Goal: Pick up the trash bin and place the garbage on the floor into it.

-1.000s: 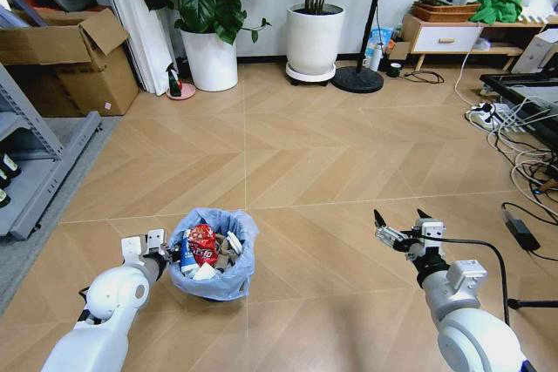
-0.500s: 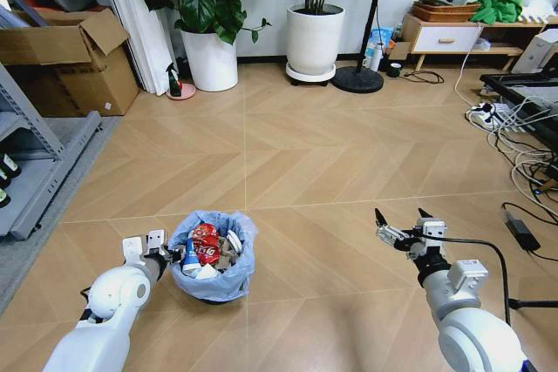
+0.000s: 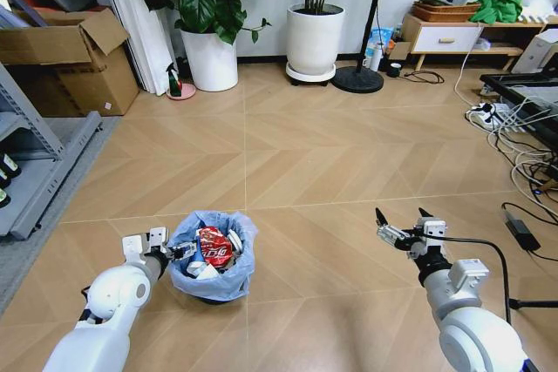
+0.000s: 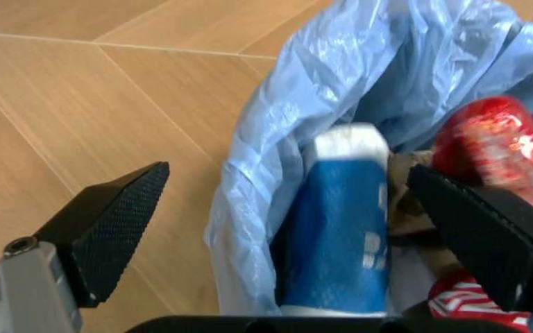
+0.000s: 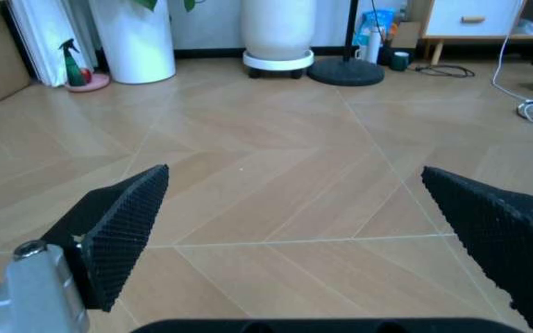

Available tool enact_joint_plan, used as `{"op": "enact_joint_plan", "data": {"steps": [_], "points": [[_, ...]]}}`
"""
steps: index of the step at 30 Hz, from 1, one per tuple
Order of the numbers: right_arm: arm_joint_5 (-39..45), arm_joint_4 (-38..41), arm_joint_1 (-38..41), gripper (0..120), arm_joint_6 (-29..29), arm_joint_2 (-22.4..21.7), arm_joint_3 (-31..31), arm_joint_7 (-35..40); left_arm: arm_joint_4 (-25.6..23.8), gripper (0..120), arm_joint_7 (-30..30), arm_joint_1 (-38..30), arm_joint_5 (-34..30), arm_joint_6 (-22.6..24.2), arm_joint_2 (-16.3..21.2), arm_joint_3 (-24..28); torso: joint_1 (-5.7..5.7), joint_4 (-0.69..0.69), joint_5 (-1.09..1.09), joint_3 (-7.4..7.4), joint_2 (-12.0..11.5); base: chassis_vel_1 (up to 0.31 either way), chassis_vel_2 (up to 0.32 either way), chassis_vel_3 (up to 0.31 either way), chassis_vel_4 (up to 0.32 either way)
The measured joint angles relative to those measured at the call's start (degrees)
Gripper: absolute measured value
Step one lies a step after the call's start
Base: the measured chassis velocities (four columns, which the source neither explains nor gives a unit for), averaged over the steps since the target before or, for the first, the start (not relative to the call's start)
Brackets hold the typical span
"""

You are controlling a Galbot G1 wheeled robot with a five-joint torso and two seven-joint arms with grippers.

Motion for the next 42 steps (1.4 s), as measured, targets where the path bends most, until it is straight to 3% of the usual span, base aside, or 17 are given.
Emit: {"op": "enact_joint_plan", "data": {"steps": [19, 23, 26, 27, 30, 36, 42], "points": [[1.0, 1.6, -0.1, 100, -0.2, -0.4, 2.0, 0.1, -4.7, 100, -2.8, 1.7, 0.3, -3.7, -0.4, -1.4, 0.0, 0.0, 0.0, 0.0, 0.0, 0.0, 0.0, 0.0, 0.0], [1.4, 2.9, -0.8, 100, -0.3, -0.3, 3.5, 0.1, -6.2, 100, -2.9, 3.0, 1.8, -8.3, -1.2, -2.8, 0.0, 0.0, 0.0, 0.0, 0.0, 0.0, 0.0, 0.0, 0.0], [1.3, 4.2, -2.7, 100, -0.3, 0.5, 5.2, 0.1, -8.3, 100, -0.4, 6.1, 4.8, -18.3, -2.8, -4.3, 0.0, 0.0, 0.0, 0.0, 0.0, 0.0, 0.0, 0.0, 0.0], [1.3, 4.2, -2.7, 100, -0.3, 0.5, 5.2, 0.1, -8.3, 100, -0.4, 6.1, 4.8, -18.3, -2.8, -4.3, 0.0, 0.0, 0.0, 0.0, 0.0, 0.0, 0.0, 0.0, 0.0], [0.9, 6.1, -5.0, 100, -1.0, 1.9, 6.9, 0.1, -11.4, 100, 2.8, 10.4, 6.5, -25.5, -4.7, -6.3, 0.0, 0.0, -0.01, 0.0, 0.0, 0.0, 0.0, 0.0, 0.0], [-0.3, 9.1, -8.3, 100, -2.9, 4.3, 10.2, 0.2, -16.5, 100, 5.8, 15.7, 8.7, -29.5, -7.2, -8.5, -0.01, 0.0, 0.0, -0.01, 0.0, 0.0, 0.0, 0.0, 0.0], [-2.1, 12.5, -11.0, 100, -3.5, 8.0, 12.3, 0.0, -20.9, 100, 5.9, 19.6, 14.8, -32.7, -10.2, -8.7, -0.01, 0.0, 0.01, -0.01, 0.0, 0.0, 0.0, 0.0, 0.0]]}}
